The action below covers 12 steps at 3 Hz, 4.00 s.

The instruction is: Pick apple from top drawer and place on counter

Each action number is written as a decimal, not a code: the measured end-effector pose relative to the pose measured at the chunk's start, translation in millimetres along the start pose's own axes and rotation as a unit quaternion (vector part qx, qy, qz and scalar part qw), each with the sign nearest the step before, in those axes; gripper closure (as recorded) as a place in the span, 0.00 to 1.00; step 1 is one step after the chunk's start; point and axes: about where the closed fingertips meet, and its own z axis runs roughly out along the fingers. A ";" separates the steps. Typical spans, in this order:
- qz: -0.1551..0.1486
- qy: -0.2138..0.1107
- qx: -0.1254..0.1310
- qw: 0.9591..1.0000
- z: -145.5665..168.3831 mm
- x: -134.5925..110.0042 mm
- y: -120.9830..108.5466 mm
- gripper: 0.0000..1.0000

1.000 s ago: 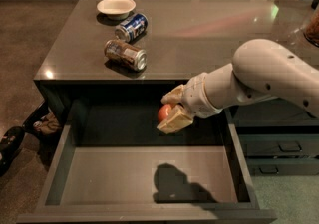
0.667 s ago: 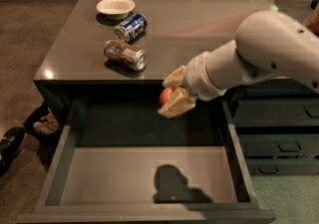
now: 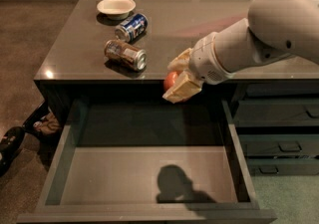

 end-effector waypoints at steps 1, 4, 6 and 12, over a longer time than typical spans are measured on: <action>0.001 0.005 -0.006 1.000 -6.2 -4.2 -6.3 1.00; 0.037 0.002 0.028 0.999 -48.1 -6.3 -85.9 1.00; 0.040 0.011 -0.001 0.999 -23.3 4.0 -110.3 1.00; 0.044 0.001 -0.031 0.999 29.4 28.0 -94.7 1.00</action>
Offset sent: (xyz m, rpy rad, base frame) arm 0.0687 -0.0546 0.0805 0.0460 0.0116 -0.1048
